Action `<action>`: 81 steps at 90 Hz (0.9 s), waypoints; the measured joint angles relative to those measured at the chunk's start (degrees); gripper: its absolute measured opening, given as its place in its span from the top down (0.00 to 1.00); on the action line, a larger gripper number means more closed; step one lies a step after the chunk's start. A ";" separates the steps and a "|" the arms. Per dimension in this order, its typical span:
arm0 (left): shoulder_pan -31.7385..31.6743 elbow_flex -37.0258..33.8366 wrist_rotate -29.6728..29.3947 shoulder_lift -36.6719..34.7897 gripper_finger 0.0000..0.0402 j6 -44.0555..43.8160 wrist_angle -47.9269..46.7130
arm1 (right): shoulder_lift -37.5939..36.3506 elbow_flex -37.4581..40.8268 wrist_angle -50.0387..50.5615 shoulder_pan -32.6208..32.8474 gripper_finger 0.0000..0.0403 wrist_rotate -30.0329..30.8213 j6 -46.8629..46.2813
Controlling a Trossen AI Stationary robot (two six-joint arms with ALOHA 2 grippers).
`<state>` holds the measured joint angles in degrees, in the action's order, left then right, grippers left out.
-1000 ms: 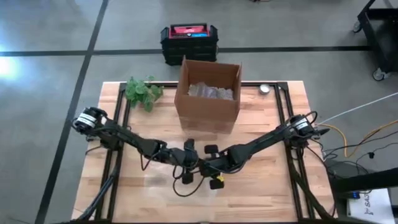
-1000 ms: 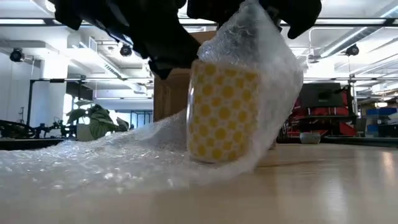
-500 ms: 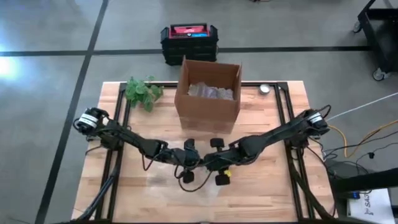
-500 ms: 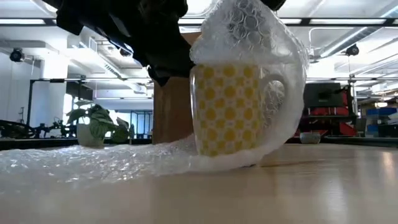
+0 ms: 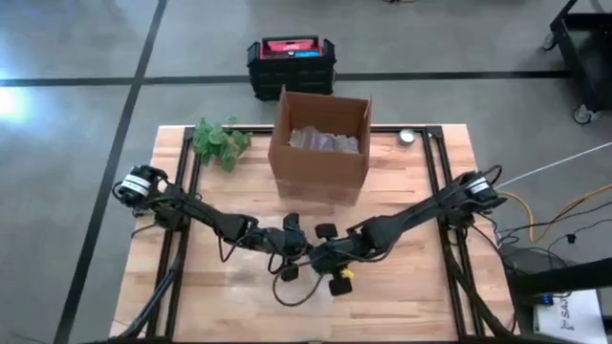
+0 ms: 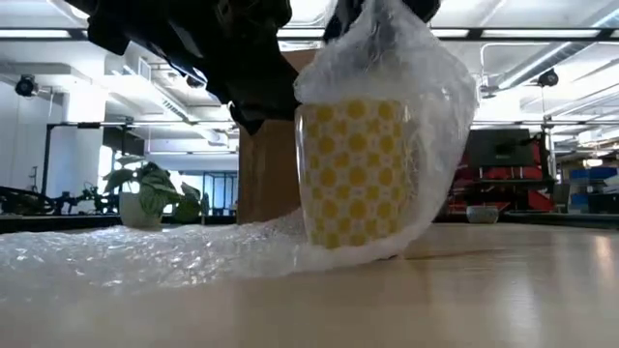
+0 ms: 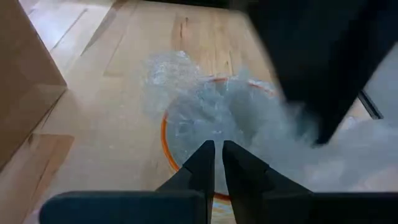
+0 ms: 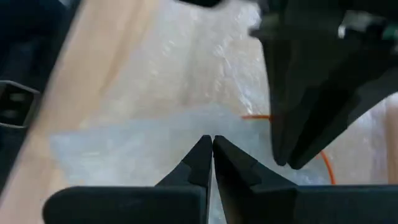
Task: Wrap mug
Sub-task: Wrap the yellow cup in bubble wrap
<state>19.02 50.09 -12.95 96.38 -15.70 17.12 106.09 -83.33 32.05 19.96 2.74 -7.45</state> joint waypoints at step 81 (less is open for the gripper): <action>0.05 -0.04 0.26 0.07 0.95 -0.03 -0.03 | -1.27 -5.56 14.60 -1.79 0.99 -1.83 -3.07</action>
<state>19.07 50.04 -12.69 96.44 -15.73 17.09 104.82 -88.88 46.65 18.17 0.91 -10.52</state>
